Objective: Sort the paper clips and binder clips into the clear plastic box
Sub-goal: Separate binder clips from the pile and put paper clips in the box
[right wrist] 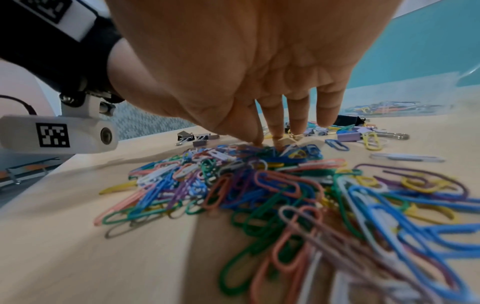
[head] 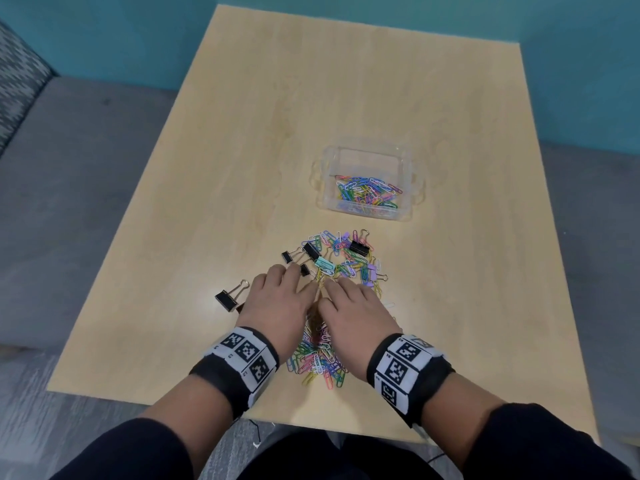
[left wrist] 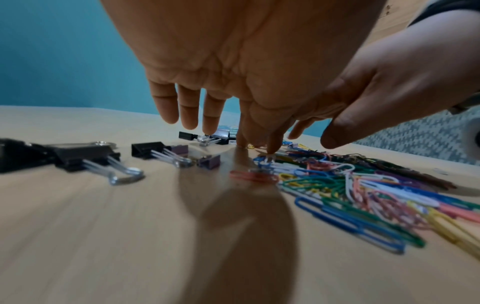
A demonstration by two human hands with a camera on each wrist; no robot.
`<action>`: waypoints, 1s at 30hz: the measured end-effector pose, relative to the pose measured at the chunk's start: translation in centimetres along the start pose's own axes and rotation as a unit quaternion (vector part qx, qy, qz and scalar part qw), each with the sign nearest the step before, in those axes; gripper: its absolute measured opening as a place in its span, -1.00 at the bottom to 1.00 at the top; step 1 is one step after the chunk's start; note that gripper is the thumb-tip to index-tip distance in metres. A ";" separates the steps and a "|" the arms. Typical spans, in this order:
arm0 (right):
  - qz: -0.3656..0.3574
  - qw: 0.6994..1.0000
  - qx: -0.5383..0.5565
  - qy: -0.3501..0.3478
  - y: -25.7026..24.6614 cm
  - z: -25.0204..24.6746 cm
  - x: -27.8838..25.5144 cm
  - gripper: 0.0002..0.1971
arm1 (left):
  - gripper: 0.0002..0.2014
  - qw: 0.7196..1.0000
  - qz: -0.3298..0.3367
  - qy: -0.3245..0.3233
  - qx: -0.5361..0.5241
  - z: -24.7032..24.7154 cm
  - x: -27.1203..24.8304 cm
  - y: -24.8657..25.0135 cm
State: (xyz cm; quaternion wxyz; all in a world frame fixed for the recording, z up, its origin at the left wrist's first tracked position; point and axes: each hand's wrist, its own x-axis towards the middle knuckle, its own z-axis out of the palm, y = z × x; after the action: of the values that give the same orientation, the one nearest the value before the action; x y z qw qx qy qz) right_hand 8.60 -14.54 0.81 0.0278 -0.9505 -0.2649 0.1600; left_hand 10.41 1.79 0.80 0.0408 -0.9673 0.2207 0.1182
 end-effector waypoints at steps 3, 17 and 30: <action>-0.007 1.000 -0.007 0.006 0.0 0.0 -0.5 -0.53 | -0.44 1.000 -0.006 -0.007 0.003 0.2 -0.4 -0.3; -0.004 0.999 0.004 0.045 0.4 0.1 -2.9 -0.66 | -0.67 0.987 -0.120 -0.010 -0.104 -0.3 0.5 -0.3; 0.013 0.998 0.025 0.054 0.2 -0.2 -3.6 -0.67 | -0.89 0.974 -0.132 -0.041 -0.178 -0.2 1.8 0.8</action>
State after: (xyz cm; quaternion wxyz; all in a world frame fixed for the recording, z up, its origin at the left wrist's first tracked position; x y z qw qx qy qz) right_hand 5.85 -16.50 1.97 0.0634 -0.9600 -0.2470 0.1157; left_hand 11.65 0.29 0.58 -0.1081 -0.9738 0.0645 0.1892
